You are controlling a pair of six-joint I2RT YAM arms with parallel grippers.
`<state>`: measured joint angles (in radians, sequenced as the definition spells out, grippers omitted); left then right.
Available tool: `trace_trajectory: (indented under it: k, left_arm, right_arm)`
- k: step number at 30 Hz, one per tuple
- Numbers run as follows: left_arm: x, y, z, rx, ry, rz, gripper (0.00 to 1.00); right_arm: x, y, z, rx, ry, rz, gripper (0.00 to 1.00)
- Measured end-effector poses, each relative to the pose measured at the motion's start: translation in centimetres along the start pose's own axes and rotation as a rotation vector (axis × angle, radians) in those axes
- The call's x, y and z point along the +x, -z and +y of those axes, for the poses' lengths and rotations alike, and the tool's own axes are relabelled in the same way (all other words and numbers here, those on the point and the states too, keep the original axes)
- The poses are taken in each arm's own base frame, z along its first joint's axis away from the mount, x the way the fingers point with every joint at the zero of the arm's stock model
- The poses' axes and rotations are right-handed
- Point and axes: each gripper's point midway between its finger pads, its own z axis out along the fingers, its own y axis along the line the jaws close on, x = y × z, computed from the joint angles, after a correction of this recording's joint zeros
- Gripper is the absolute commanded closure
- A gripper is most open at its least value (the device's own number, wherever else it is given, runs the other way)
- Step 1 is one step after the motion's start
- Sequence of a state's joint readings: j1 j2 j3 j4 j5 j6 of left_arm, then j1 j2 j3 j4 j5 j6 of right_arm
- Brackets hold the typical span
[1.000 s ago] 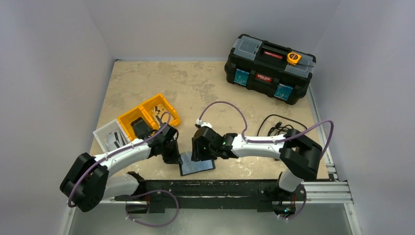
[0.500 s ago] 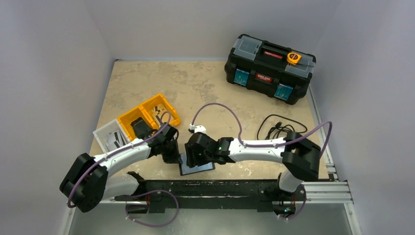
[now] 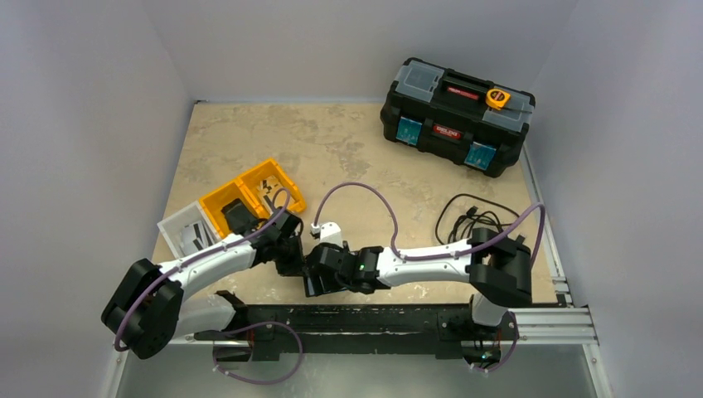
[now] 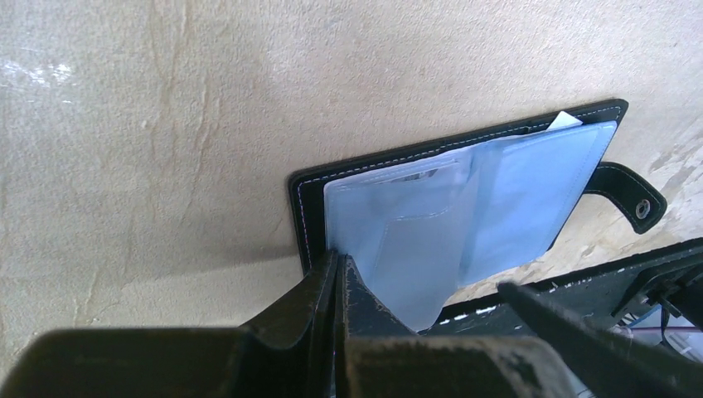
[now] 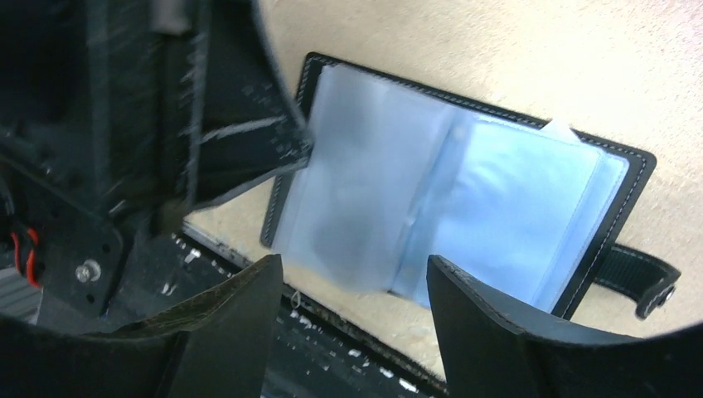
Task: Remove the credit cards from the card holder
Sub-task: Remove the credit card from the card holder.
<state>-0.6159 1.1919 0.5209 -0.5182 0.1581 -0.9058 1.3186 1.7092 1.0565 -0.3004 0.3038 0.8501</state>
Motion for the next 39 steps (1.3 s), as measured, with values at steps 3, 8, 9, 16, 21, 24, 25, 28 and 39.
trace_trajectory:
  k: [3,8,9,16,21,24,25,28,39]
  left_arm:
    - [0.0,0.0,-0.1,0.001,0.000,0.004,1.00]
    - [-0.1,0.0,-0.4,0.003,0.000,0.012,1.00]
    - [-0.1,0.0,-0.4,0.004,0.000,0.013,1.00]
    - [-0.2,0.0,-0.7,0.009,-0.001,0.014,1.00]
    - [-0.2,0.0,-0.7,0.009,0.000,0.016,1.00]
    - [-0.2,0.0,-0.8,0.009,0.000,0.017,1.00]
    - [-0.2,0.0,-0.8,0.009,0.000,0.017,1.00]
    - [-0.2,0.1,-0.8,0.010,0.000,0.017,1.00]
    - [-0.2,0.1,-0.8,0.010,0.000,0.020,1.00]
  right_arm:
    - [0.5,1.2,1.4,-0.004,0.070,-0.039,0.40]
    - [0.7,2.5,3.9,-0.009,0.171,-0.096,0.45]
    - [0.7,2.5,4.4,-0.008,0.189,-0.105,0.46]
    - [2.0,0.7,4.6,0.078,0.296,-0.109,0.56]
    - [2.3,-0.4,3.1,0.166,0.344,-0.105,0.59]
    - [2.0,-0.6,2.9,0.188,0.350,-0.118,0.60]
    - [1.9,-0.6,2.9,0.195,0.351,-0.125,0.60]
    - [1.7,-0.6,2.9,0.208,0.356,-0.133,0.60]
    - [1.1,-1.0,2.9,0.255,0.360,-0.161,0.64]
